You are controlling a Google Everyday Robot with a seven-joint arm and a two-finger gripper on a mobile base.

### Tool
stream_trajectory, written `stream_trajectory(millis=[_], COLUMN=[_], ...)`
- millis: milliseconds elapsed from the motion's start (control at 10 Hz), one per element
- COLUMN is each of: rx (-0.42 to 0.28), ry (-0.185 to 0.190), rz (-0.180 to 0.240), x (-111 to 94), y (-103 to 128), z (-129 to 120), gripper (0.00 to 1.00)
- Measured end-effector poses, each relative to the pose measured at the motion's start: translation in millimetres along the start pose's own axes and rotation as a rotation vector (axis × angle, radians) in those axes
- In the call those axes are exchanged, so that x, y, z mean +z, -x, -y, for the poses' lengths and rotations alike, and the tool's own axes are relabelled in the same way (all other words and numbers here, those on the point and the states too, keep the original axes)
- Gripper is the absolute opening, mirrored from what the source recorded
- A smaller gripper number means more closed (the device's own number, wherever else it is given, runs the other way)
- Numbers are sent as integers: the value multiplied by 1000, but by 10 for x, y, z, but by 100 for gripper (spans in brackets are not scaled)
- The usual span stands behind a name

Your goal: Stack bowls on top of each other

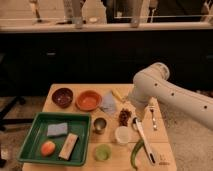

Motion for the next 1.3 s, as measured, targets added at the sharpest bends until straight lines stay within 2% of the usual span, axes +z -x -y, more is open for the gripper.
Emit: stream_trajectory(millis=[500,700,900,1100,1300], rx=[-12,-102,-176,-242,-337], ry=[-2,-7,10,41,68], rz=[4,4,11,18,34], x=[20,124,242,368,548], y=[-2,-145,-126,-62,144], z=[1,-29,60,180,396], gripper=[80,80,80,80,80])
